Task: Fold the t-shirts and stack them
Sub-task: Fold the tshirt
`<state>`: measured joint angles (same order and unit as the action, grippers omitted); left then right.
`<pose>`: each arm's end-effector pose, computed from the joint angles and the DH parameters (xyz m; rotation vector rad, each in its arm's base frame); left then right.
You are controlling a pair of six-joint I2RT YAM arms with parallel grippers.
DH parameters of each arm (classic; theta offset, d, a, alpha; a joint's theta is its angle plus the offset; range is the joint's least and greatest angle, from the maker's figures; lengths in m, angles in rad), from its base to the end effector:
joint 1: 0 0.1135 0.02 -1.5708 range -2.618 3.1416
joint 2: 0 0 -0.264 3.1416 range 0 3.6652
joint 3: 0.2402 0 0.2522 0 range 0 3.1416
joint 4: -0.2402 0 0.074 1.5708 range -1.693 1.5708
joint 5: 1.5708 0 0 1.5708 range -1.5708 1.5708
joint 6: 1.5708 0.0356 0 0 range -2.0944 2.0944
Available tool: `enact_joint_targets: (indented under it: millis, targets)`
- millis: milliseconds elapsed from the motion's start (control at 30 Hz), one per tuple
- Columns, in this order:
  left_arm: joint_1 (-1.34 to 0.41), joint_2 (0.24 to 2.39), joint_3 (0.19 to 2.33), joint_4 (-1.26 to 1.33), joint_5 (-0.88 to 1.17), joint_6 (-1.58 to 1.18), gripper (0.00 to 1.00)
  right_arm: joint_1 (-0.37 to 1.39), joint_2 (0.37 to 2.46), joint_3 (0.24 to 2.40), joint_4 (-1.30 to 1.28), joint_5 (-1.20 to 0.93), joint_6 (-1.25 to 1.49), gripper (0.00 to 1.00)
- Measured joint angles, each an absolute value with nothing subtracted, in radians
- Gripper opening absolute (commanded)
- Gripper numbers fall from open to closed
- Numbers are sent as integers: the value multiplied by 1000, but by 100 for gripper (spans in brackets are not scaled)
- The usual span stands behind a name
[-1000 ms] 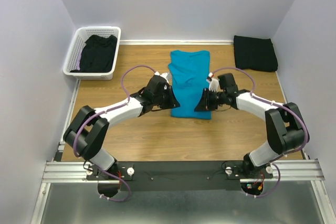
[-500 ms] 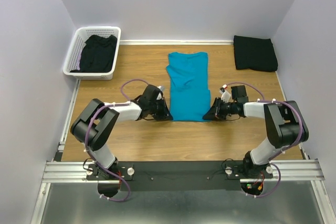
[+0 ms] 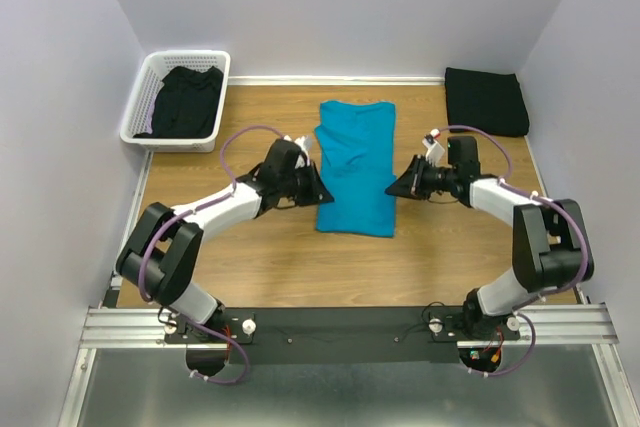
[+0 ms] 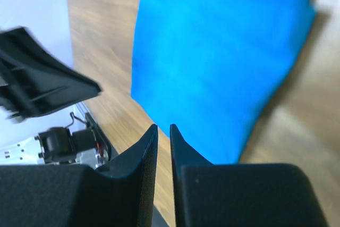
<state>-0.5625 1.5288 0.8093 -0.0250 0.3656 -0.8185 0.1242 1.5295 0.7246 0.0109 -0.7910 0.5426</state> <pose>0.2568 -0.1769 0.1883 -0.1191 2.5252 -1.0627 0.2862 0.0612 0.1717 0.0962 2.4026 1.2525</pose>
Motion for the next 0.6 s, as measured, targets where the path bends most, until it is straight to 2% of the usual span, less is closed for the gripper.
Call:
enact_joint_targets:
  millis: [133,333,467,600]
  targets:
    - [-545,1596,973,-19,363,-786,16,124,1641,835,38,-794,541,22]
    - [-484,1888,1199,-2,372,-729,16,118,1868,969,93,-794,543,22]
    - [-455,2029,1250,-30,372,-704,16,98,1962,979,123,-796,554,22]
    - [-431,2046,1258,-25,397,-700,20,72,2003,991,149,-832,569,25]
